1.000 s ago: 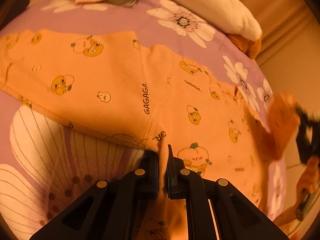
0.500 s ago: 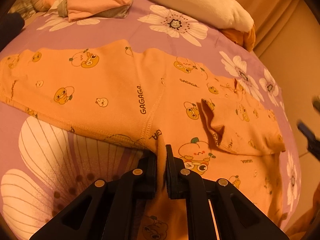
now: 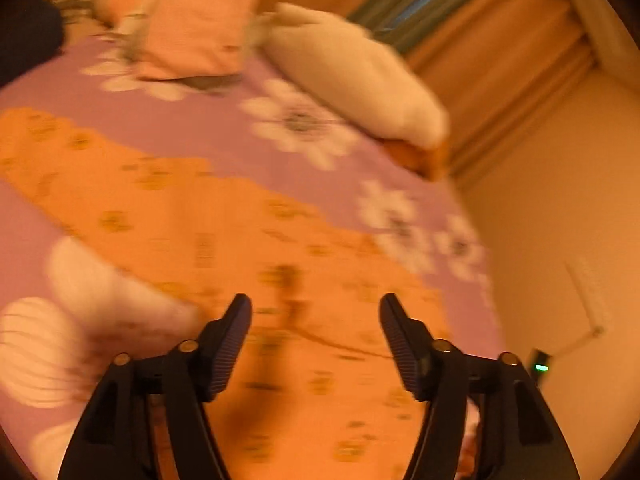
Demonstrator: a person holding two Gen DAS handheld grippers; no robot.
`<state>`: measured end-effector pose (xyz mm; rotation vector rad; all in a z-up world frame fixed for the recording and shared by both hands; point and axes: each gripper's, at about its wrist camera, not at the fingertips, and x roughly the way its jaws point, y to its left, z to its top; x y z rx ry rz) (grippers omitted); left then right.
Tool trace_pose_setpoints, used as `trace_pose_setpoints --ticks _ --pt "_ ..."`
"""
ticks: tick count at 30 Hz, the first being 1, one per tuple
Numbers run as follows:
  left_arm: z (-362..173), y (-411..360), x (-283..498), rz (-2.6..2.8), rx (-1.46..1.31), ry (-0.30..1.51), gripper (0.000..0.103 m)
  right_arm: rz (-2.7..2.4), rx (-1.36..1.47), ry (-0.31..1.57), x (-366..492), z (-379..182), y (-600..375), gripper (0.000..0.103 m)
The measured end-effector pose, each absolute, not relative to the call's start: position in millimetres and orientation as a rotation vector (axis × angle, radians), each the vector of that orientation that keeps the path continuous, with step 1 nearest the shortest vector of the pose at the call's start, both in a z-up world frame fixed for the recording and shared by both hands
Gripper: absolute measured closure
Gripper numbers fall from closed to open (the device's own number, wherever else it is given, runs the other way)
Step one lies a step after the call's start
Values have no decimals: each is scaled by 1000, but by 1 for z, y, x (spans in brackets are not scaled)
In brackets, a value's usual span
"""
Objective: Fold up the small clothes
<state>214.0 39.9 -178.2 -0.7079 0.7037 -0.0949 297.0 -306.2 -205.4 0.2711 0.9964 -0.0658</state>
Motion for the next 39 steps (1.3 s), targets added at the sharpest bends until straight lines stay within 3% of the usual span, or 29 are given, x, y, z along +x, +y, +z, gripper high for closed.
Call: trace_pose_setpoints --ticks 6,10,12,13,14,15,21,24,27,29,31,39 --pt "-246 -8 288 -226 -810 1004 31 -46 213 1029 297 -212 -301 30" --pt "-264 -20 310 -216 -834 969 31 -89 229 1031 295 -217 -312 30" --pt "-259 -28 310 -165 -778 954 45 -88 298 1026 297 -217 -321 30" --pt "-258 -28 313 -108 -743 950 71 -88 324 1021 297 -217 -323 29" --pt "-259 -32 316 -47 -697 959 87 -86 345 1015 298 -216 -324 28" --pt "-262 -30 317 -16 -678 961 92 -71 354 1009 300 -215 -323 29" --pt "-238 -8 308 191 -602 832 94 41 362 1026 303 -216 -307 34" --pt "-224 3 304 293 -499 777 94 -1 179 1006 304 -215 -292 48" --pt "-226 18 298 261 -581 764 94 -46 150 1009 315 -225 -290 75" --pt "-231 24 299 295 -567 778 94 -45 208 1001 320 -230 -293 83" --pt "-236 26 300 348 -532 811 94 -102 212 995 322 -231 -300 103" --pt "-237 41 281 326 -519 953 83 -132 275 1018 315 -232 -319 103"
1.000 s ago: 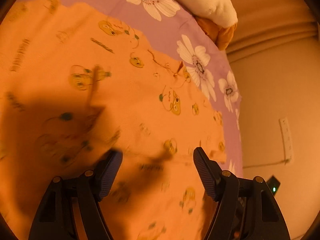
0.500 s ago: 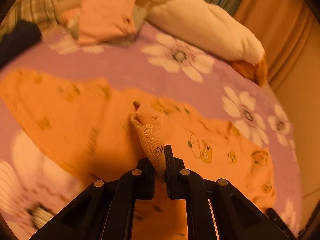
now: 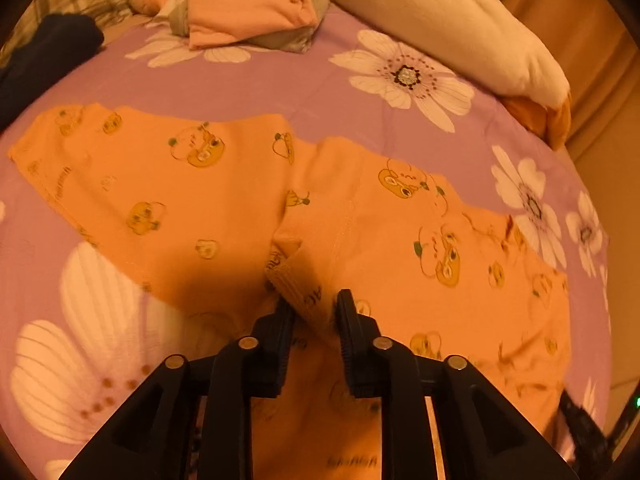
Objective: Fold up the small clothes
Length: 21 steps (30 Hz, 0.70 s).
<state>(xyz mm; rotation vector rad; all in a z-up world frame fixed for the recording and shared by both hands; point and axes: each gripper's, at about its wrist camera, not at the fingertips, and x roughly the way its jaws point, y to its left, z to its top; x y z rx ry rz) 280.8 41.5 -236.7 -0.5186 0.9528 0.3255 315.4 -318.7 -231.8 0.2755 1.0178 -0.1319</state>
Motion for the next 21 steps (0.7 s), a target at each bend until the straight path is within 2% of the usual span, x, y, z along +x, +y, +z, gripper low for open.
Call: trace_pose_setpoints --ticks 1,2,4,6,9,10,11,12,13,14,16,21 --pt "-232 43 273 328 -526 928 78 -135 248 1018 316 -231 -315 99" --pt "-226 45 263 348 -551 879 68 -113 234 1010 314 -228 -308 93" --pt "-216 45 252 403 -566 787 63 -56 263 990 312 -224 -304 93" --pt "-212 31 256 380 -444 755 63 7 284 947 311 -217 -295 93" --pt "-236 15 275 403 -282 879 63 9 199 921 312 -215 -279 93" --pt "-249 17 280 422 -279 947 63 13 174 932 314 -218 -275 93" --pt "-256 22 279 419 -323 944 63 14 158 964 317 -224 -273 95" --pt "-254 27 275 419 -362 909 63 -6 154 1017 322 -234 -274 102" --pt "-251 30 273 418 -397 918 63 -23 168 1024 322 -238 -277 103" --pt "-247 35 271 415 -453 931 63 -20 195 1012 322 -236 -281 102" --pt "-239 42 263 391 -513 902 63 0 209 999 321 -226 -283 93" --pt "-239 46 260 446 -411 891 63 52 178 936 315 -214 -275 93"
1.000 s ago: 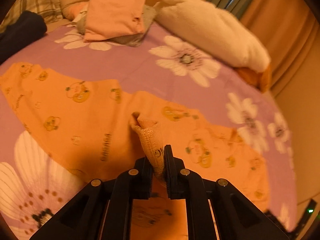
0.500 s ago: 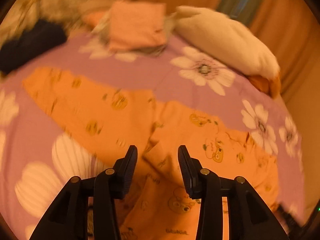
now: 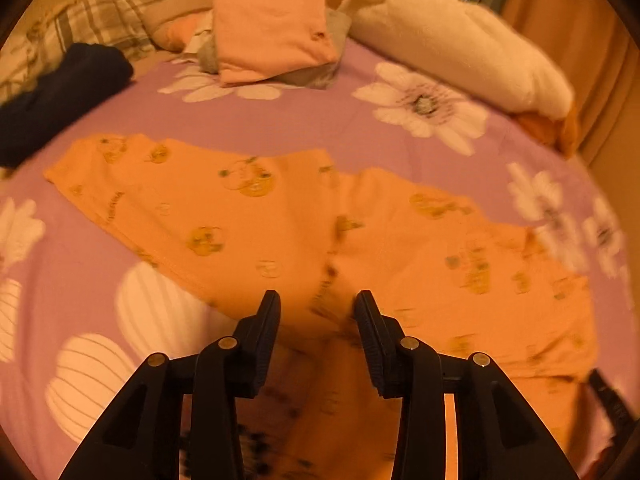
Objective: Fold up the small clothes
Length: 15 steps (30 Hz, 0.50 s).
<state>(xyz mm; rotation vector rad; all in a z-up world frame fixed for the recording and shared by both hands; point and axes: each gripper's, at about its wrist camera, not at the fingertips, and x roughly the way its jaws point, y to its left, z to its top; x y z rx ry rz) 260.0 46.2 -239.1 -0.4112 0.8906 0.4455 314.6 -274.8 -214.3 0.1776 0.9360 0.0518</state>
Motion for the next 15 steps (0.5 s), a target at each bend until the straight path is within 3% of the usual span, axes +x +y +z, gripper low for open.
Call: trace_pose_setpoints --ticks 5,10,15 --pt "-239 82 245 427 -598 886 63 25 141 992 323 -230 -267 92" --pt "-214 137 205 452 -639 760 57 17 100 1000 324 -231 -271 79" --pt "-251 236 159 446 -1003 745 53 15 76 995 325 -232 -269 77"
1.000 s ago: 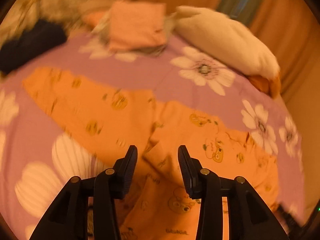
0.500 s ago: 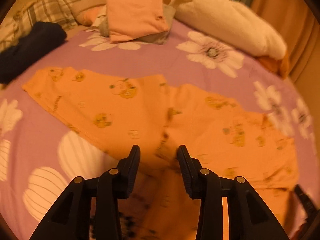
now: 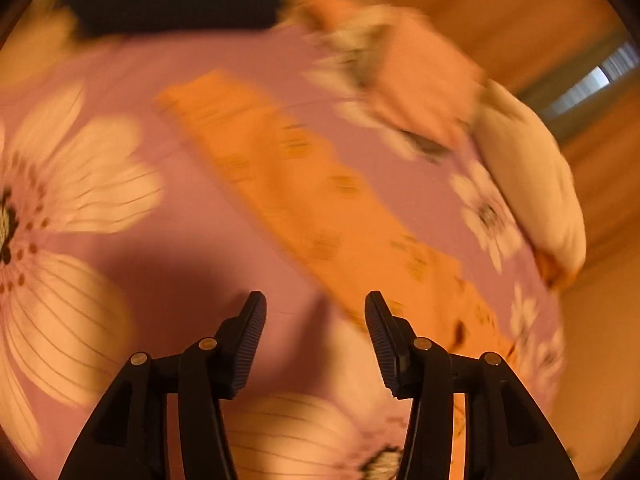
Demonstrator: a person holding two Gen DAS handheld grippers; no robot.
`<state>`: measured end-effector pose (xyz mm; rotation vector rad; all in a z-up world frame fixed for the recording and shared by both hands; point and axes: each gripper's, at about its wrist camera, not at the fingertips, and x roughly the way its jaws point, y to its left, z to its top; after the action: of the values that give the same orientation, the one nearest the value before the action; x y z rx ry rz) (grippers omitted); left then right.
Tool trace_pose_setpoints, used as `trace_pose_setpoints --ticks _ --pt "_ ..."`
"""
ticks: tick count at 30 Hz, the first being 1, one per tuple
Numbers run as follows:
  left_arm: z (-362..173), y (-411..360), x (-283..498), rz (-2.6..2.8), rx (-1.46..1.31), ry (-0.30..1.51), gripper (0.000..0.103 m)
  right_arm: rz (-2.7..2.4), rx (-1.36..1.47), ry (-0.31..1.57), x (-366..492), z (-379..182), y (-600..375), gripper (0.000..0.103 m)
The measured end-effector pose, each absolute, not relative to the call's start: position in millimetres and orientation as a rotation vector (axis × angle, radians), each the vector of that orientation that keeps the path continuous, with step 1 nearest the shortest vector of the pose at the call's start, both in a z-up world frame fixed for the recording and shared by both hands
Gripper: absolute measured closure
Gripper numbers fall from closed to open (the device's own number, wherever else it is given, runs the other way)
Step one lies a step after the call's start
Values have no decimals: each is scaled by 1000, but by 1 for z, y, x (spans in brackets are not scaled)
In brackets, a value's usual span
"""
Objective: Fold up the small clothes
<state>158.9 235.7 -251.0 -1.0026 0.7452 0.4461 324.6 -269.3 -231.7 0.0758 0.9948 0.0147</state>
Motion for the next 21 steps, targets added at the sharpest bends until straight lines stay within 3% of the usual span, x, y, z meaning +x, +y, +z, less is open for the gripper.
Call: trace_pose_setpoints --ticks 5,11,12,14,17,21 --pt "-271 291 144 352 -1182 661 54 -21 -15 975 325 -233 -259 71" --pt "-280 310 177 302 -1253 619 54 -41 -43 949 321 -234 -258 68" --pt "-280 312 185 314 -1243 638 56 -38 -37 949 321 -234 -260 68" --pt "-280 315 191 370 -1208 649 79 -34 -29 953 322 -234 -260 66" --pt "-278 314 189 436 -1195 647 90 -32 -20 951 322 -235 -261 65" --pt "-249 299 192 474 -1089 613 94 -31 -7 948 322 -235 -262 64"
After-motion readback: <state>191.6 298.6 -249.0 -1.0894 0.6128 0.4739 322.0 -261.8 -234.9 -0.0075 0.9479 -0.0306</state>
